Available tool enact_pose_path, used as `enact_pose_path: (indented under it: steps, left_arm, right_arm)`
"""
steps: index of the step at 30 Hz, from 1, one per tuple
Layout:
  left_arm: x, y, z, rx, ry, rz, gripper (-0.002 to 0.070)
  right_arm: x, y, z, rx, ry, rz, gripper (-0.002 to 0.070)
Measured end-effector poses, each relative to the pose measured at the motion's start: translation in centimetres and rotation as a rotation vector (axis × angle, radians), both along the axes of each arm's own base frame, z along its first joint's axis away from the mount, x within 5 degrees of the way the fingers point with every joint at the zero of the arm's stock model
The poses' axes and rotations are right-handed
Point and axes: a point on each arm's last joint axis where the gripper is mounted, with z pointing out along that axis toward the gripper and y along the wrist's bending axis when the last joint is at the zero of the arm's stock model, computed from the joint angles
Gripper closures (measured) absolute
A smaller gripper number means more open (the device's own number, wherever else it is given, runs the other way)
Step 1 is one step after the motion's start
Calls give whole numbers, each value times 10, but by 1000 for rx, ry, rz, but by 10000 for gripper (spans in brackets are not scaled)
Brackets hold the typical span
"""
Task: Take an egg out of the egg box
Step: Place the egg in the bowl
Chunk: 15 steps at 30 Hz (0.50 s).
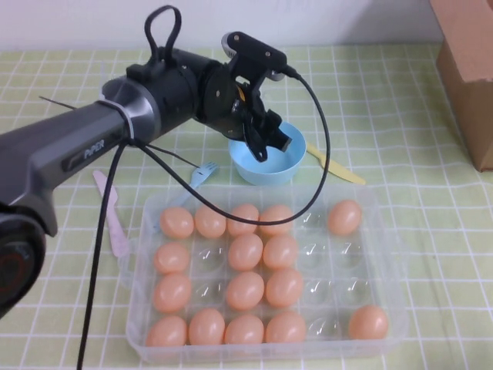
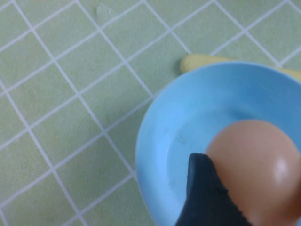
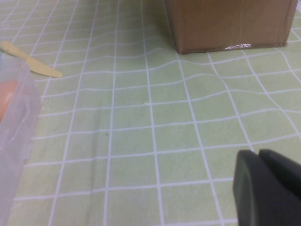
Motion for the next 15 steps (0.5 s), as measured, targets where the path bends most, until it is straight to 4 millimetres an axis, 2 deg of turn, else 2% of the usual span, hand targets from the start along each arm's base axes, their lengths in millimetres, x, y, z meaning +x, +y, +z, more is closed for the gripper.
enact_pose_path:
  steps: [6, 11, 15]
  left_arm:
    - [9, -1, -19, -3, -3, 8, 333]
    - [10, -2, -24, -21, 13, 17, 225]
    - [9, -1, -22, -12, 18, 16, 188]
  right_arm:
    - [0, 0, 0, 0, 0, 0, 694]
    - [0, 0, 0, 0, 0, 0, 694]
    - [0, 0, 0, 0, 0, 0, 694]
